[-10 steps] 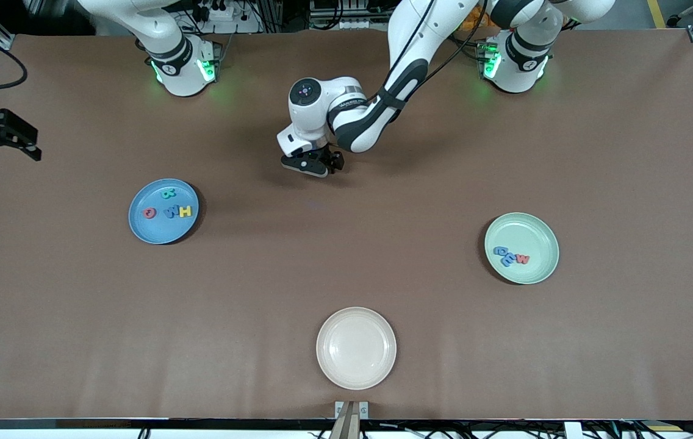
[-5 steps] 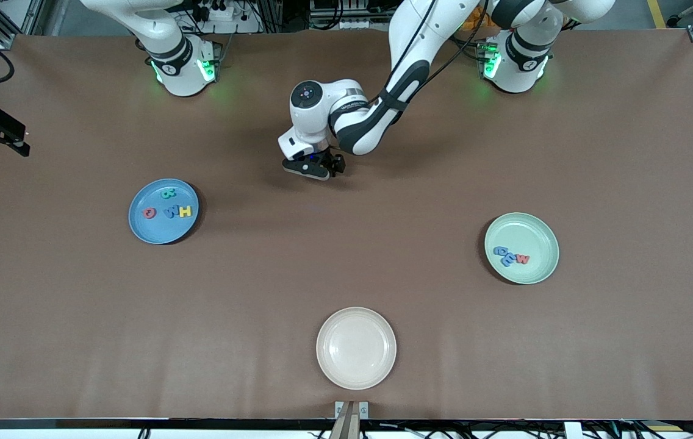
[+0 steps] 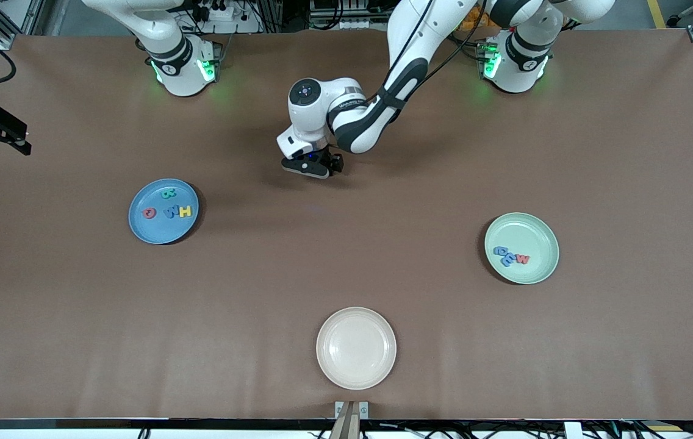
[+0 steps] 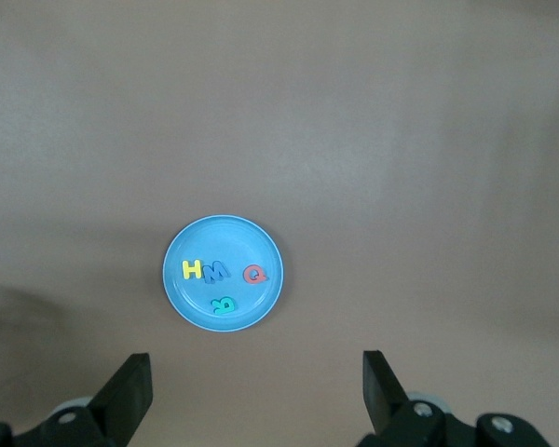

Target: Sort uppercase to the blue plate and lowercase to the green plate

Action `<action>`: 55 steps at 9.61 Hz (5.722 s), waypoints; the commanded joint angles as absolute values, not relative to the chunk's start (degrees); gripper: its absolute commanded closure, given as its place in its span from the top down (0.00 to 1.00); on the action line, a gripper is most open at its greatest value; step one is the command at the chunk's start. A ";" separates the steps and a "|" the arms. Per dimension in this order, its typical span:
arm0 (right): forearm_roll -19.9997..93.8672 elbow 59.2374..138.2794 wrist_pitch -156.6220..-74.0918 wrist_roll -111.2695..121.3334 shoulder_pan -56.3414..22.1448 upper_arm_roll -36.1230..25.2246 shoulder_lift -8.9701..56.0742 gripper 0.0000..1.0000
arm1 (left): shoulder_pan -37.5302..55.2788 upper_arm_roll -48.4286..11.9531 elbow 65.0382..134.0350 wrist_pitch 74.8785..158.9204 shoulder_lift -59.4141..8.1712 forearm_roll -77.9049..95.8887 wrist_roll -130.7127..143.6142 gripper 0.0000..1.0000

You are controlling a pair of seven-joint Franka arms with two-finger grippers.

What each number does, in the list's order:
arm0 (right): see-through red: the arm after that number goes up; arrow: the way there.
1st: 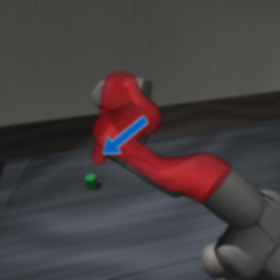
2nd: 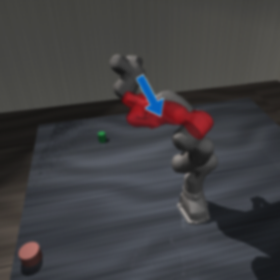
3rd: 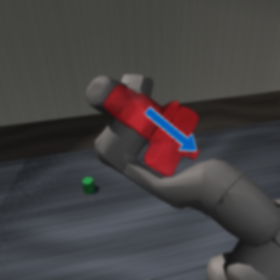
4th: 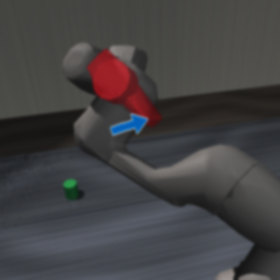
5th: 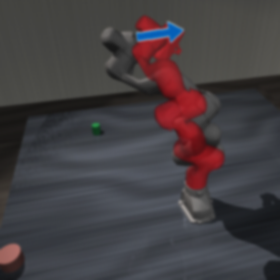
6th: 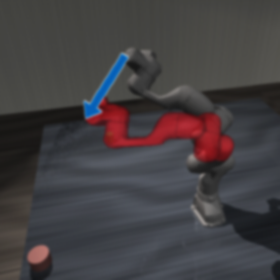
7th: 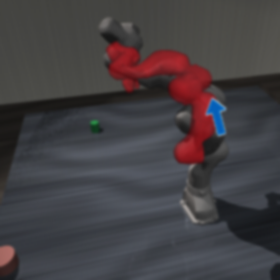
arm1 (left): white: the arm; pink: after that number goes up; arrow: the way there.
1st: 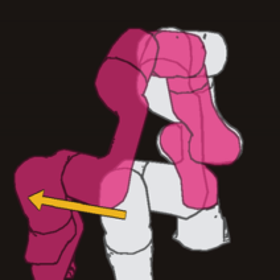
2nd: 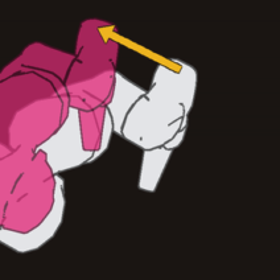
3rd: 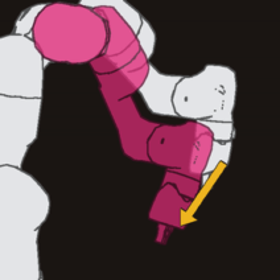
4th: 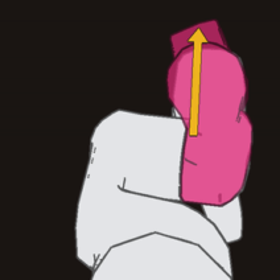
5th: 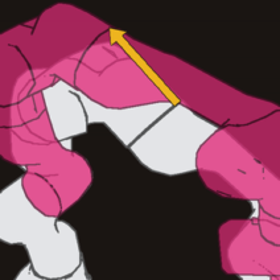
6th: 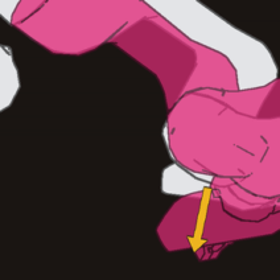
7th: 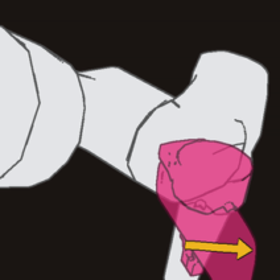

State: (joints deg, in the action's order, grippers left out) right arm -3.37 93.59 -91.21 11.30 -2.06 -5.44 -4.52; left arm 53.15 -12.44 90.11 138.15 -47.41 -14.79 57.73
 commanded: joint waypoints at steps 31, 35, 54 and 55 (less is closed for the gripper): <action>-2.11 88.06 -90.18 14.06 1.67 -1.93 -2.37 1.00 | 11.09 -5.27 95.44 119.27 -34.63 -16.44 80.77 0.00; -2.11 88.51 -90.26 14.15 1.58 -1.85 -2.37 1.00 | 9.50 -5.27 95.80 114.61 -33.93 -13.97 80.77 1.00; -2.20 88.59 -90.53 14.24 1.76 -1.76 -2.37 1.00 | -0.79 -4.83 104.96 108.11 4.12 -1.49 20.90 1.00; -2.20 88.51 -90.53 14.24 1.76 -1.76 -2.37 1.00 | -0.70 -4.83 102.33 105.58 4.30 -1.84 14.91 1.00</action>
State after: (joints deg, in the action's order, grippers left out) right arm -3.24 88.38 -90.56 13.50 0.55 -2.55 -2.07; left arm -0.28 -4.33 104.81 108.15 3.66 -2.73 22.05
